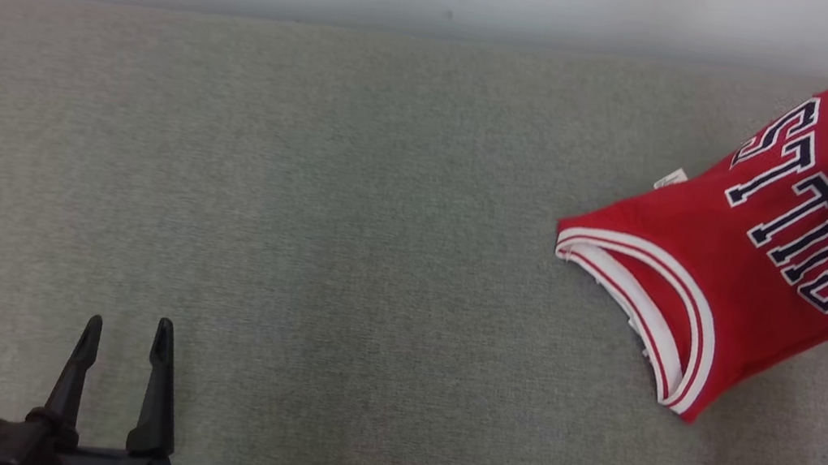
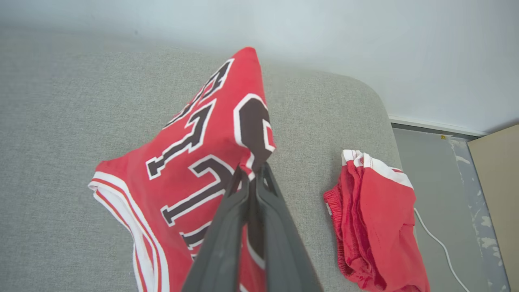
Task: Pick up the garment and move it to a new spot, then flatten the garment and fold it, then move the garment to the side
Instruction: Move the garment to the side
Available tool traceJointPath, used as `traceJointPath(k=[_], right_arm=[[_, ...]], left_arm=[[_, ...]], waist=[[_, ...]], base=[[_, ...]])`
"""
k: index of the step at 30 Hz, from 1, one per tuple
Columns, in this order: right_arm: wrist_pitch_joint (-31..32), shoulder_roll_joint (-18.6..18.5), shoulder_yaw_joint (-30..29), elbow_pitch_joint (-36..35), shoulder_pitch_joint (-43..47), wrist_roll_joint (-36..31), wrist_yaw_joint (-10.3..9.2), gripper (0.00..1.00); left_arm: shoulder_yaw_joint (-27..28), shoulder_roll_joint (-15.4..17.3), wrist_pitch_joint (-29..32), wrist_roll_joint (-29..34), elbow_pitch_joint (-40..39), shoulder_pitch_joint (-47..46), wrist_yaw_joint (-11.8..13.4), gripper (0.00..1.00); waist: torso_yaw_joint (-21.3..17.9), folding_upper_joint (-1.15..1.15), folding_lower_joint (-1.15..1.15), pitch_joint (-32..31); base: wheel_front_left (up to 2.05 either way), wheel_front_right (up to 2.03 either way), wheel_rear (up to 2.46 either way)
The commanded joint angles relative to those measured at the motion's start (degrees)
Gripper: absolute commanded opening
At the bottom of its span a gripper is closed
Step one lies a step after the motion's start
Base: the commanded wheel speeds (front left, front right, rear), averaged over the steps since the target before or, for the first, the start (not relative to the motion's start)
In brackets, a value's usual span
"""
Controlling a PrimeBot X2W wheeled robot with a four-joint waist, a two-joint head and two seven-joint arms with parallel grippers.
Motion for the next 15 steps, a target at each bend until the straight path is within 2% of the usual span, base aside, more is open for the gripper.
traceJointPath(k=[1,7,15], right_arm=[[0.01,0.18,-0.25,-0.37,-1.13,-0.54,-0.13,0.0],[-0.12,-2.28,-1.29,-3.54,-3.37,-2.45,-0.13,0.0],[1.25,-7.0,-5.47,-7.33,-0.98,-3.27,-0.13,0.0]], left_arm=[[-0.14,-0.05,-0.15,0.62,-0.22,-1.05,-0.13,1.0],[0.02,-0.06,-0.14,2.19,-0.74,-2.48,-0.65,1.0],[0.59,-0.04,-0.15,3.89,-1.37,-3.73,-1.46,1.0]], waist=[[-2.81,-0.01,-0.01,3.01],[-5.35,-0.01,-0.01,5.56],[-7.34,-0.01,-0.01,7.52]], base=[[0.0,0.0,0.0],[0.0,0.0,0.0],[0.0,0.0,0.0]])
